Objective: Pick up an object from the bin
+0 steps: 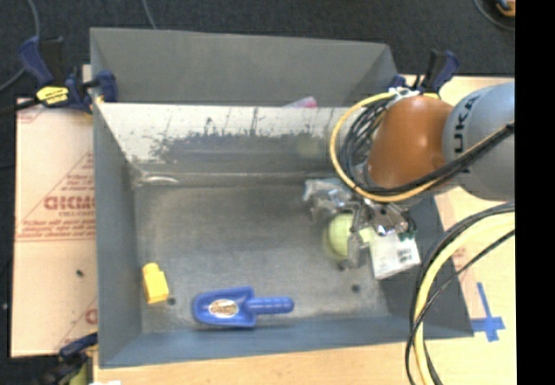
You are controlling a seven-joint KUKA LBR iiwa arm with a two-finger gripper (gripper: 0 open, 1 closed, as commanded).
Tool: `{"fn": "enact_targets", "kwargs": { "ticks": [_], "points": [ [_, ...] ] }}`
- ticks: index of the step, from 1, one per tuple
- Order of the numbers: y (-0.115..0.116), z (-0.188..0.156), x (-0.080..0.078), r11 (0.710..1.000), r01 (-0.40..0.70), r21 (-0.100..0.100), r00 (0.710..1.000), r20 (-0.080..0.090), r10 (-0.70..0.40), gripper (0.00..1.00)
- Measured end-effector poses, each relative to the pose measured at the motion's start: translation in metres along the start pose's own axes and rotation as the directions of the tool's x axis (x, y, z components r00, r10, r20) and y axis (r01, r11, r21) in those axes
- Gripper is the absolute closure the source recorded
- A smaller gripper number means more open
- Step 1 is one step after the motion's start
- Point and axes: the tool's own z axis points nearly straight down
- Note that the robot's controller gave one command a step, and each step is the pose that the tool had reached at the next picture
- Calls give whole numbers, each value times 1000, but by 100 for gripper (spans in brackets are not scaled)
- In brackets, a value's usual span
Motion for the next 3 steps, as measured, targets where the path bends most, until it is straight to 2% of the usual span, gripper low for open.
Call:
{"fn": "enact_targets", "kwargs": {
  "ticks": [1, 2, 3],
  "points": [
    [-22, -1, 20, 982, -189, -3, 982, -5, 189, 0],
    [-73, 0, -23, 984, 176, 0, 984, 5, -176, 100],
    [-73, 0, -23, 985, 174, -1, 985, 5, -174, 100]
  ]
}}
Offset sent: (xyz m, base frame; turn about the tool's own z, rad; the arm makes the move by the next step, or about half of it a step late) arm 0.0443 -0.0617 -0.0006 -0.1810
